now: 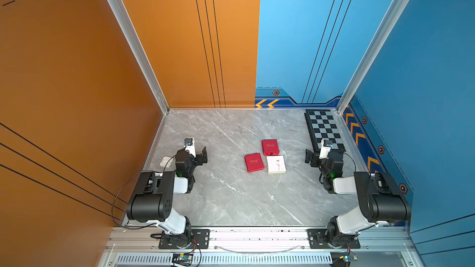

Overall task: Take the necklace out of the lift-off lid jewelry box
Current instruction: Reset both arms

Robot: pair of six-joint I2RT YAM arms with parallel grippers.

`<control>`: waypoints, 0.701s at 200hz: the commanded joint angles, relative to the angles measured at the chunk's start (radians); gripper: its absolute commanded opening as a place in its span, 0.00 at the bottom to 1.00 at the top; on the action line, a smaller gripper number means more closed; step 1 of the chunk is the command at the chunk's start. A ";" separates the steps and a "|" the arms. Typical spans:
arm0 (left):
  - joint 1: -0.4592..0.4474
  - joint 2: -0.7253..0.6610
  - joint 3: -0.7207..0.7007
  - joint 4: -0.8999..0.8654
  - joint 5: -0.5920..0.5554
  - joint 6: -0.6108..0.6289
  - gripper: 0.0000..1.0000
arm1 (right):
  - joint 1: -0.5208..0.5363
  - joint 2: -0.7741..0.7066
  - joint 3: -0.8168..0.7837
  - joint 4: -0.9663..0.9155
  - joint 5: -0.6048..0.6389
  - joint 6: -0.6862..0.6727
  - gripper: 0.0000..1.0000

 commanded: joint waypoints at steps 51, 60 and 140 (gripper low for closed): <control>-0.014 -0.004 0.013 -0.032 -0.061 -0.007 0.98 | 0.027 -0.007 0.024 0.006 0.035 -0.028 1.00; -0.014 -0.003 0.014 -0.032 -0.061 -0.007 0.98 | 0.027 -0.006 0.023 0.009 0.035 -0.028 1.00; -0.015 -0.003 0.013 -0.032 -0.061 -0.005 0.98 | 0.041 -0.006 0.028 -0.001 0.053 -0.040 1.00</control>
